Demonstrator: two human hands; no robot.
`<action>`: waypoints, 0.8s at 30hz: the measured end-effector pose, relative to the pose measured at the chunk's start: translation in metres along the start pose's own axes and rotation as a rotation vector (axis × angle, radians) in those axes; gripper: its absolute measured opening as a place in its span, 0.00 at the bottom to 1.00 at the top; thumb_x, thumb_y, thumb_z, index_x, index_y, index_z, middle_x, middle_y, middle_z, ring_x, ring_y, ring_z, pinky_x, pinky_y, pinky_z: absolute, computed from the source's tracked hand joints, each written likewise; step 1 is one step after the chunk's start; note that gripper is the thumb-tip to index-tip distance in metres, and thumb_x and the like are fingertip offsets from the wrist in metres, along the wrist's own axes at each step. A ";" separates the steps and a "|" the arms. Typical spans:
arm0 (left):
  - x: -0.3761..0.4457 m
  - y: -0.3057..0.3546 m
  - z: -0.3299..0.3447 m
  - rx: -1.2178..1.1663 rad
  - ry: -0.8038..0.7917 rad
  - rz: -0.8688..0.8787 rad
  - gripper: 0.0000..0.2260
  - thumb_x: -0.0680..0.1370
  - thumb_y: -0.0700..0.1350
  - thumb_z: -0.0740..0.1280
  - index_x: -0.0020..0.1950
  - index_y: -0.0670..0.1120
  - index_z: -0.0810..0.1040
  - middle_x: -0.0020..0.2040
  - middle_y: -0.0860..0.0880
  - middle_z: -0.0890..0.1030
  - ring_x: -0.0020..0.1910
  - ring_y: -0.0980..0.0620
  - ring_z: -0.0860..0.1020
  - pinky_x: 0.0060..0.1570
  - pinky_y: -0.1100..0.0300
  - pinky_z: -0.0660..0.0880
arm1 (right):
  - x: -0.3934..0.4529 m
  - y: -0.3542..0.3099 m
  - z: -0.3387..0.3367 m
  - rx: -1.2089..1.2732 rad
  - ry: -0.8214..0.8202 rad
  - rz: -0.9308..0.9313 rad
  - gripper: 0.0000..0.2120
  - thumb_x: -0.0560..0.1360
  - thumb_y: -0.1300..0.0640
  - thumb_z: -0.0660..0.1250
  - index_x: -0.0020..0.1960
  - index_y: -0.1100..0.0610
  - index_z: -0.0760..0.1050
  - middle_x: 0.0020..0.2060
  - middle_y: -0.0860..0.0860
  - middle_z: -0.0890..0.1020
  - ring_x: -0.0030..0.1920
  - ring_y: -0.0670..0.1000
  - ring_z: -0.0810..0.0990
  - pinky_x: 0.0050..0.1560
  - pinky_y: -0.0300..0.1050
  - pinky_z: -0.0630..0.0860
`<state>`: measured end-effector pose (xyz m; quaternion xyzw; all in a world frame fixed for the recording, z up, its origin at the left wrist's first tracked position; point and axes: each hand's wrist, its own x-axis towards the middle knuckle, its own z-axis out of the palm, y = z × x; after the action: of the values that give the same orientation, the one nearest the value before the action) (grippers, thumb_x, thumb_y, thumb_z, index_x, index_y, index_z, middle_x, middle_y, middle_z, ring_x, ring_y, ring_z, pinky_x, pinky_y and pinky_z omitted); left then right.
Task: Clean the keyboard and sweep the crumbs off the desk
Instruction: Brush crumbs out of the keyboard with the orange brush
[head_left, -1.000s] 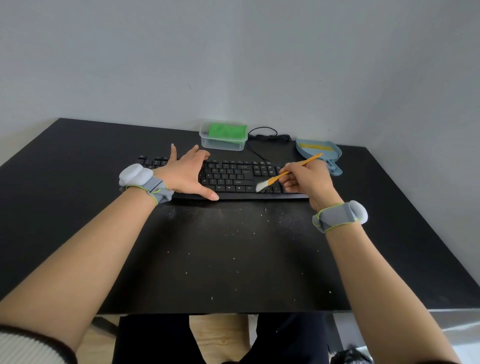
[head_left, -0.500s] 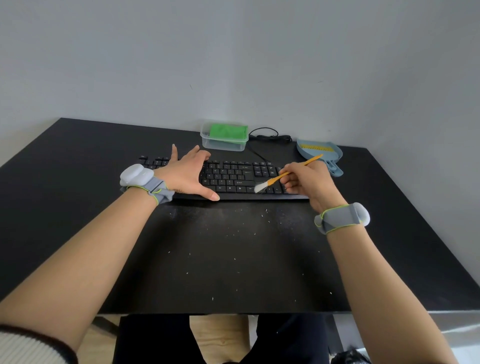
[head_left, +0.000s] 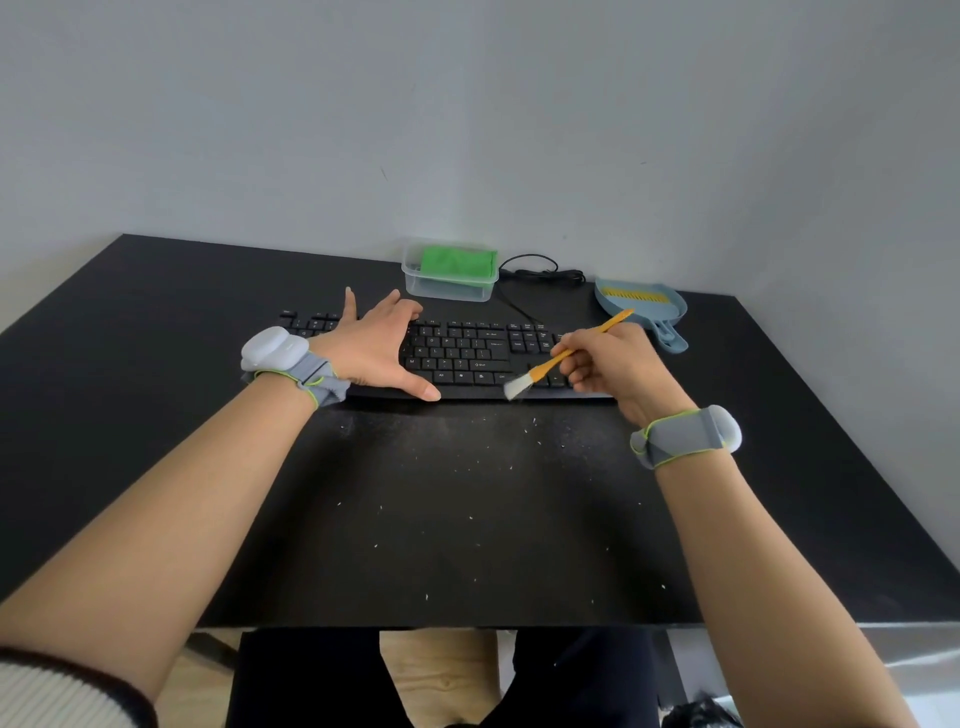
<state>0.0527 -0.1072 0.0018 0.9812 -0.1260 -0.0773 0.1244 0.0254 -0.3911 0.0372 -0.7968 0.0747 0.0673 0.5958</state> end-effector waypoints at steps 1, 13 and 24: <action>0.000 0.000 0.000 -0.003 0.002 -0.001 0.55 0.63 0.71 0.73 0.78 0.44 0.53 0.79 0.46 0.57 0.80 0.49 0.45 0.71 0.35 0.29 | 0.002 0.000 -0.002 0.006 0.038 -0.011 0.11 0.79 0.62 0.63 0.43 0.66 0.82 0.28 0.55 0.80 0.25 0.48 0.76 0.26 0.39 0.75; -0.002 -0.001 0.000 0.004 0.004 0.002 0.55 0.63 0.71 0.72 0.78 0.43 0.54 0.79 0.46 0.58 0.80 0.49 0.45 0.71 0.35 0.29 | -0.001 0.001 0.020 -0.100 0.032 -0.142 0.13 0.80 0.60 0.63 0.42 0.63 0.82 0.29 0.55 0.83 0.27 0.49 0.79 0.28 0.40 0.77; -0.002 0.001 -0.001 -0.003 0.000 0.003 0.55 0.63 0.71 0.73 0.78 0.43 0.53 0.79 0.46 0.58 0.80 0.50 0.44 0.71 0.35 0.29 | -0.003 -0.007 0.017 -0.222 -0.041 -0.159 0.12 0.79 0.61 0.63 0.43 0.64 0.83 0.30 0.56 0.83 0.28 0.50 0.79 0.28 0.40 0.77</action>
<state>0.0504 -0.1073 0.0034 0.9808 -0.1274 -0.0772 0.1260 0.0240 -0.3729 0.0399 -0.8598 -0.0090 0.0440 0.5087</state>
